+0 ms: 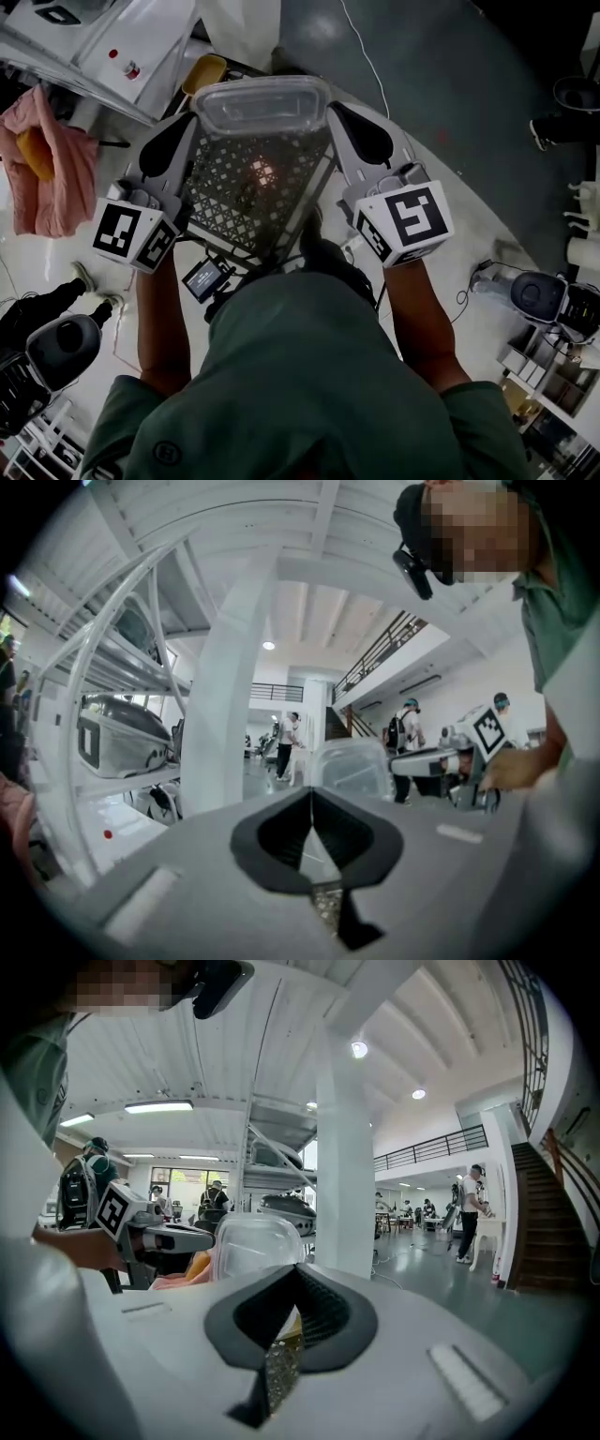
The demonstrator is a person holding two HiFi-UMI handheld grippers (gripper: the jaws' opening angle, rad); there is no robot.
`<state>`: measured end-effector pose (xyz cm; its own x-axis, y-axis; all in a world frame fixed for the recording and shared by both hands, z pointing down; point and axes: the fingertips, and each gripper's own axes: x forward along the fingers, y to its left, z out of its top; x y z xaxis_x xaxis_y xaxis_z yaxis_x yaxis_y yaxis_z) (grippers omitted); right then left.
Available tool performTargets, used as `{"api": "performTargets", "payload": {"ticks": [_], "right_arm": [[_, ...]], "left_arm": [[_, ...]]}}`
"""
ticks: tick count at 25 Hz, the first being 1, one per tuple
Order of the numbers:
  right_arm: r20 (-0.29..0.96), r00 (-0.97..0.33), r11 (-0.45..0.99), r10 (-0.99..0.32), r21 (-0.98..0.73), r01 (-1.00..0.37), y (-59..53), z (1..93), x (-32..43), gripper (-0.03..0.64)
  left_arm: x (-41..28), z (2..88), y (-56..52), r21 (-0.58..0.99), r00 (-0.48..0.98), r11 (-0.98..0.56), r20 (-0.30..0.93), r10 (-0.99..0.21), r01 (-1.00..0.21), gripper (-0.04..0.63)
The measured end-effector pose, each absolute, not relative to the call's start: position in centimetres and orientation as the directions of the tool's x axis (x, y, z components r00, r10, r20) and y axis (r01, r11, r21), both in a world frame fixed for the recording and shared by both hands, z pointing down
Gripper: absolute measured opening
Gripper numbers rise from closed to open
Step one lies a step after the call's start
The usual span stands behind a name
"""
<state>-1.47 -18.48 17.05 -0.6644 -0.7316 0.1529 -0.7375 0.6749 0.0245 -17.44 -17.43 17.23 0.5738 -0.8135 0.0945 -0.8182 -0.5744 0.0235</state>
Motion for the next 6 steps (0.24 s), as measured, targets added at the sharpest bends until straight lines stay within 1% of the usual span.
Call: {"api": "performTargets", "payload": {"ticks": [6], "right_arm": [[0.13,-0.672,0.681,-0.729,0.044,-0.731,-15.2,14.6,-1.1,0.003]], "left_arm": [[-17.1,14.5,-14.5,-0.003,0.567,-0.568,0.06,-0.822,-0.823,0.003]]}}
